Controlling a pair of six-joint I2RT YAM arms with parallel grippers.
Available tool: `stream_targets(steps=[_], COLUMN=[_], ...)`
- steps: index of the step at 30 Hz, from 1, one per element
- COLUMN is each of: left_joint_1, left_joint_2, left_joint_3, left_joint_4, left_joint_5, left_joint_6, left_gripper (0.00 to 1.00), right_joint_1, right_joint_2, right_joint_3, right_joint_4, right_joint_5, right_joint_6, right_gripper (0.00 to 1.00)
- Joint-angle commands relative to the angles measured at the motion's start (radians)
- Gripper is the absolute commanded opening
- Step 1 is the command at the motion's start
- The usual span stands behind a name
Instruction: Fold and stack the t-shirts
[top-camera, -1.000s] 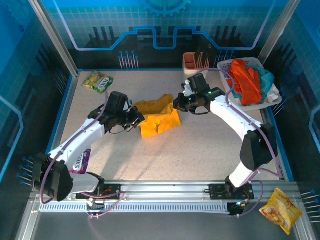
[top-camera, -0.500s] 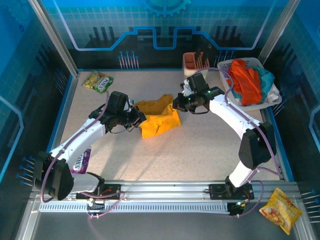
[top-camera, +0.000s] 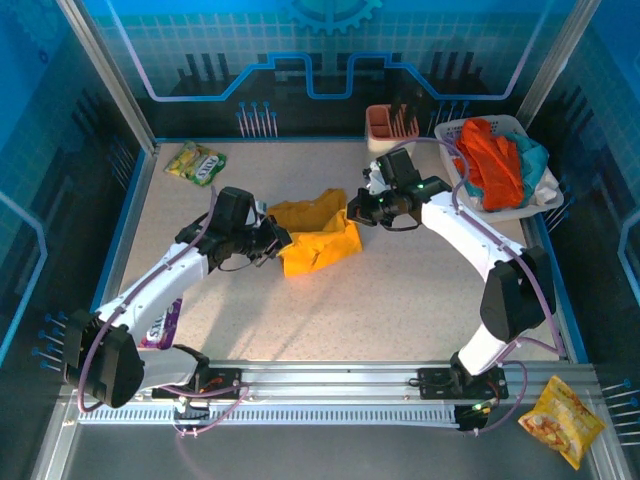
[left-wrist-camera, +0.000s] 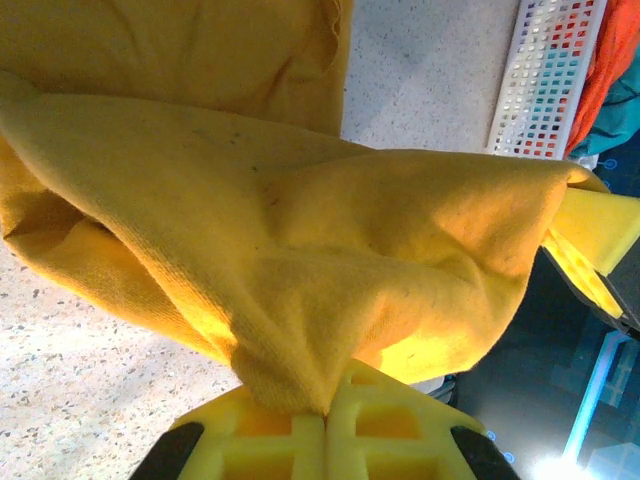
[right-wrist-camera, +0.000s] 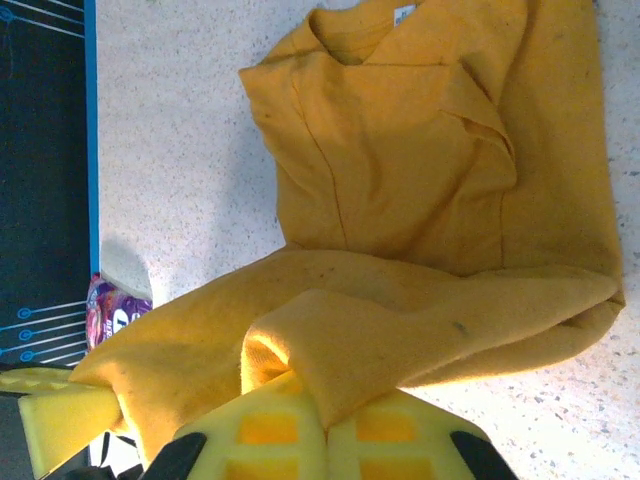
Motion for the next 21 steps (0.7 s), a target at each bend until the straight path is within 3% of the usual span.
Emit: stream_targets(steps=[1,21], left_joint_1=[0.021,0.167], left_joint_2=[0.02,0.207], left_joint_3=[0.016,0.083], left_joint_4=[0.023,0.127], left_joint_5=[-0.016,0.054], left_joint_6=[0.005,0.043], left_gripper=[0.0,0.0], right_joint_1=[-0.027,-0.068], right_joint_2=[0.017,0.256], right_joint_3=[0.011,0.192], right_joint_4=[0.032,0.089], right_joint_5=[-0.028,-0.099], right_joint_6=[0.013,0.028], right_gripper=[0.0,0.0])
